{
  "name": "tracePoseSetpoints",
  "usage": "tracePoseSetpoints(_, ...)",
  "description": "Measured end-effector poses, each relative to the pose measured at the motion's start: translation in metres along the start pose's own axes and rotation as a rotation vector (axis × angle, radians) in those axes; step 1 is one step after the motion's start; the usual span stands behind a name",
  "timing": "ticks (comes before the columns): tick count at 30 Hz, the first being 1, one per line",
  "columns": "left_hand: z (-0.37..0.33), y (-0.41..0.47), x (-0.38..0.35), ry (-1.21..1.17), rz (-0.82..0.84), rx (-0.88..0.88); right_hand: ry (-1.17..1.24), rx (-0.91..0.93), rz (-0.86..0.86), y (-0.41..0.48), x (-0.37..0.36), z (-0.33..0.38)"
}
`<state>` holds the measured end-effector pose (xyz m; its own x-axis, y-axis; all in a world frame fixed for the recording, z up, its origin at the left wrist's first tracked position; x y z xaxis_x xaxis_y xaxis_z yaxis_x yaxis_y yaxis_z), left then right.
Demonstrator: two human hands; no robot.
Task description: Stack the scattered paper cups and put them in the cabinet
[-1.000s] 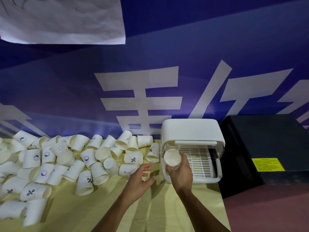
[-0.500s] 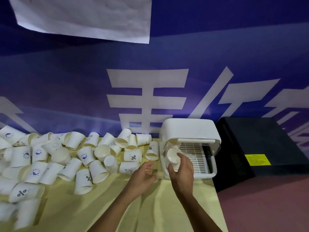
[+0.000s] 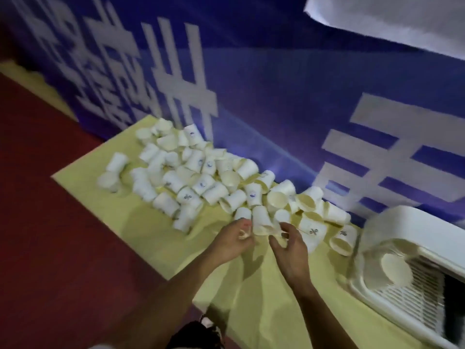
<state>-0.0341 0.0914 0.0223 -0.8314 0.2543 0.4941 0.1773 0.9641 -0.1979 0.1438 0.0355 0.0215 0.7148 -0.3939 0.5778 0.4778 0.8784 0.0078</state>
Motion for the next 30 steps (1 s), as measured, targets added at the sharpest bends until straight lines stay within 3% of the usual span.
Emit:
tracePoseSetpoints(7,0.075,-0.004,0.116,-0.074,-0.239,0.107,0.033,0.066,0.234,-0.008,-0.110,0.076)
tracePoseSetpoints(15,0.166,0.042,0.233,-0.122,-0.335,0.158,-0.057,0.109,0.304,0.001,-0.246,0.153)
tracePoseSetpoints(20,0.244,0.057,0.311,-0.163,-0.400,0.320,-0.114,0.139,0.375,0.001,-0.333,0.205)
tracePoseSetpoints(30,0.316,0.092,0.367,-0.231,-0.439,0.458,-0.362,0.274,0.389,0.016,-0.420,0.235)
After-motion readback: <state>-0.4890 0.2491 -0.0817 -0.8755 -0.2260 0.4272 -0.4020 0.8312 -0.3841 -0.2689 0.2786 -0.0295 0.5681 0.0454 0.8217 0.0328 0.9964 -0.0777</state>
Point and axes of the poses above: each hand's wrist, its own y-axis towards the middle knuckle, its own x-axis out of the back of the hand, z = x × y, the point moved 3 cm from there along y, towards the middle knuckle, and after that the axes turned 10 degrees about -z, right-handed, at the moved point
